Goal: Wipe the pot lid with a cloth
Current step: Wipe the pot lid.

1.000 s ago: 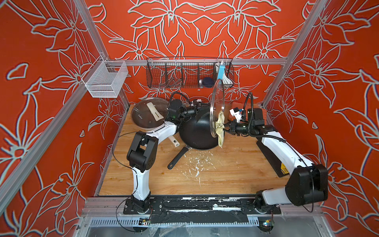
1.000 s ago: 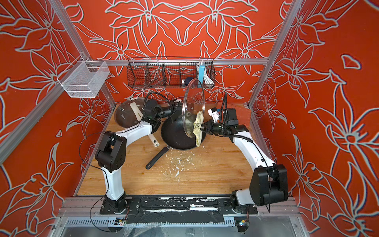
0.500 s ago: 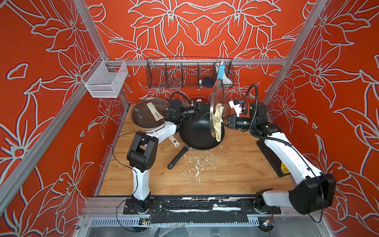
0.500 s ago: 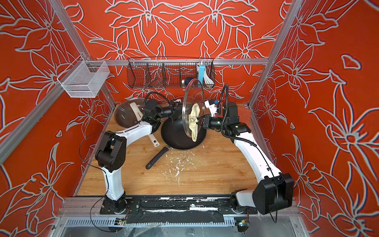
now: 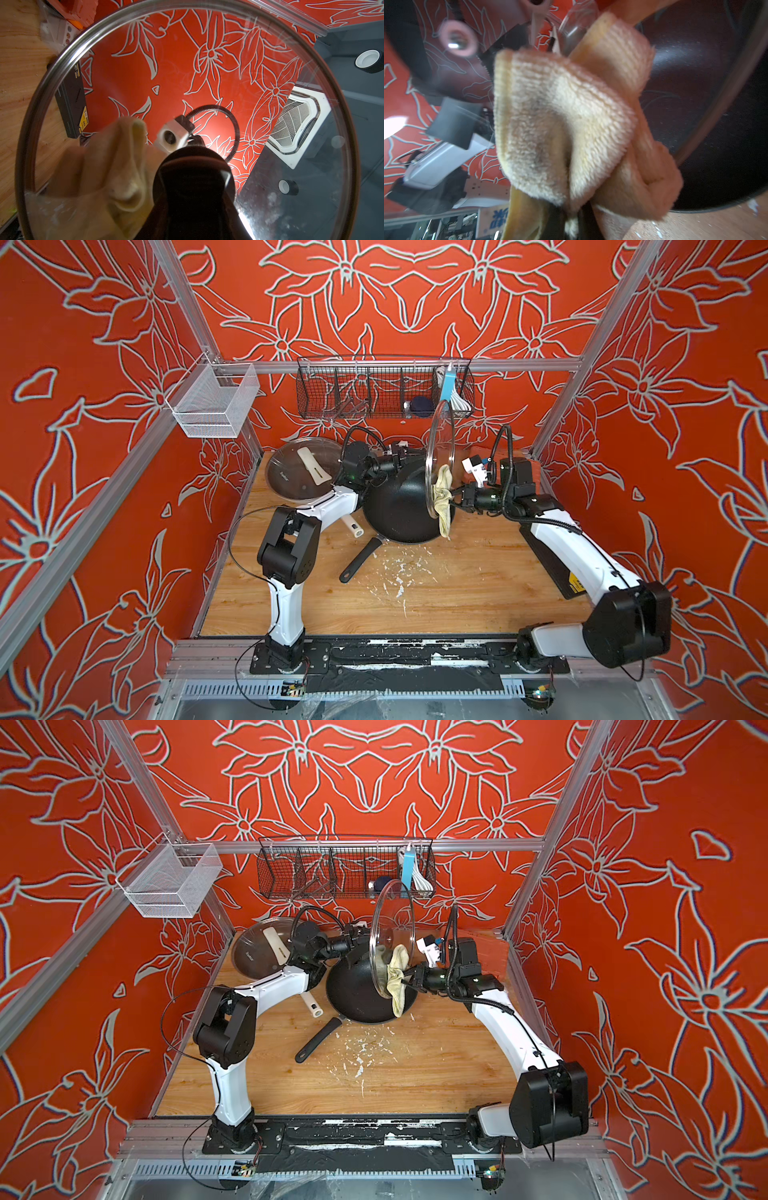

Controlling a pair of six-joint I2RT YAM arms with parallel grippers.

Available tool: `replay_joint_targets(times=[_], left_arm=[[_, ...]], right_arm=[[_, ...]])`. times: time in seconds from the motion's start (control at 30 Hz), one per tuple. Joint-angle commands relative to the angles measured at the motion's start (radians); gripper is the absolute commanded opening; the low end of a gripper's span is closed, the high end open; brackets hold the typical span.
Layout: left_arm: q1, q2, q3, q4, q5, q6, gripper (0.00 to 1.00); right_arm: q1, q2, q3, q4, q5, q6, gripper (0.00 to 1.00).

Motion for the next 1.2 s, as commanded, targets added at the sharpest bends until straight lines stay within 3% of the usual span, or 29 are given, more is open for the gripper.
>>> replay_joint_targets(times=[0.0,0.23,0.5,0.83,1.17], left_arm=[[-0.005,-0.022,0.040,0.175,-0.029,-0.130,0.00],[-0.006,-0.021,0.040,0.173,-0.030,-0.129,0.00],[-0.005,-0.024,0.046,0.170,-0.031,-0.129,0.00],[-0.005,-0.018,0.038,0.179,-0.038,-0.137,0.00],[-0.005,-0.018,0.037,0.183,-0.044,-0.143,0.00]], right_arm=[[0.033,-0.054,0.078,0.077,-0.059,0.035,0.00],[0.030,-0.036,0.070,0.040,-0.007,0.014,0.00],[-0.066,0.030,-0.057,-0.007,0.035,-0.064,0.00],[-0.021,-0.011,0.078,-0.026,-0.092,-0.047,0.00],[0.058,-0.037,0.198,0.032,-0.099,0.009,0.00]])
